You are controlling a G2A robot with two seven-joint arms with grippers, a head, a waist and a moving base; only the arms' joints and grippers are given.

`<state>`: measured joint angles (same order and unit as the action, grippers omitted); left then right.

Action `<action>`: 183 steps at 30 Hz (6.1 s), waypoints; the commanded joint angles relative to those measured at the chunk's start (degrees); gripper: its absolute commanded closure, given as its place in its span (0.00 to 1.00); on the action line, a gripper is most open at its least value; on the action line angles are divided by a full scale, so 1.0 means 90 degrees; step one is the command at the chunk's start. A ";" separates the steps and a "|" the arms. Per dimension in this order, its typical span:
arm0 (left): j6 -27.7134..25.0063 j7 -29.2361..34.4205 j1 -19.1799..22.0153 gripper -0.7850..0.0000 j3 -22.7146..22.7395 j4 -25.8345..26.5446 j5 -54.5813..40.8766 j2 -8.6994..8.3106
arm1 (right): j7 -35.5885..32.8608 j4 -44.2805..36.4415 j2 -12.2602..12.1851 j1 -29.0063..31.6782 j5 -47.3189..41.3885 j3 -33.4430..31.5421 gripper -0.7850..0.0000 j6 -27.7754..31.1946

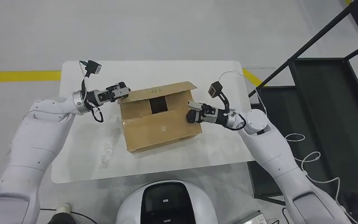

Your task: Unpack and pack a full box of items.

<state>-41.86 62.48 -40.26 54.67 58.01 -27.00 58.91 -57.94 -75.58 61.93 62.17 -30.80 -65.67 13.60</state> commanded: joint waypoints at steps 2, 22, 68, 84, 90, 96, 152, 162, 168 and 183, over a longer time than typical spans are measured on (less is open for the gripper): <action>0.0290 0.0286 0.0016 0.00 -0.0186 0.0082 -0.0015 -0.0058 | -0.0024 -0.0004 -0.0009 0.0026 -0.0073 -0.0080 0.00 -0.0025; 0.0383 0.0378 0.0137 0.00 -0.0853 0.0087 -0.0152 -0.0324 | 0.0437 0.0954 0.0244 -0.1072 0.0438 0.0546 0.00 -0.0535; 0.0708 0.0688 -0.1563 0.00 0.0593 0.0134 -0.1663 -0.1162 | 0.0317 0.1051 0.0296 -0.1262 0.0976 0.0679 0.00 -0.0614; 0.0708 0.0688 -0.1563 0.00 0.0593 0.0134 -0.1663 -0.1162 | 0.0304 0.0884 0.0289 -0.1161 0.0943 0.0651 0.00 -0.0592; 0.0789 0.0069 -0.1596 0.00 0.0563 0.0494 -0.1187 -0.1105 | 0.0084 0.0511 0.0196 -0.0882 0.0783 0.0315 0.00 -0.0550; 0.0731 -0.0324 -0.1307 0.00 0.0292 0.0409 -0.0774 -0.0926 | 0.0125 0.0325 0.0121 -0.0621 0.0845 0.0074 0.00 -0.0668; 0.0503 0.0357 -0.3478 0.00 0.2781 0.1856 -0.1509 -0.1289 | 0.0113 0.1040 0.0117 -0.1039 0.1561 0.0106 0.00 -0.0914; 0.0503 0.0357 -0.3478 0.00 0.2781 0.1856 -0.1509 -0.1289 | 0.0114 0.1073 0.0121 -0.1066 0.1557 0.0108 0.00 -0.0919; 0.0503 0.0357 -0.3478 0.00 0.2781 0.1856 -0.1509 -0.1289 | 0.0114 0.1073 0.0121 -0.1066 0.1557 0.0108 0.00 -0.0919; 0.0586 0.0186 -0.3535 0.00 0.2749 0.1872 -0.1512 -0.1274 | 0.0114 0.1073 0.0121 -0.1066 0.1557 0.0108 0.00 -0.0919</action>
<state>-37.21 65.56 -71.66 79.65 74.73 -40.59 47.34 -56.91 -65.92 63.02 52.58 -16.79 -64.70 5.33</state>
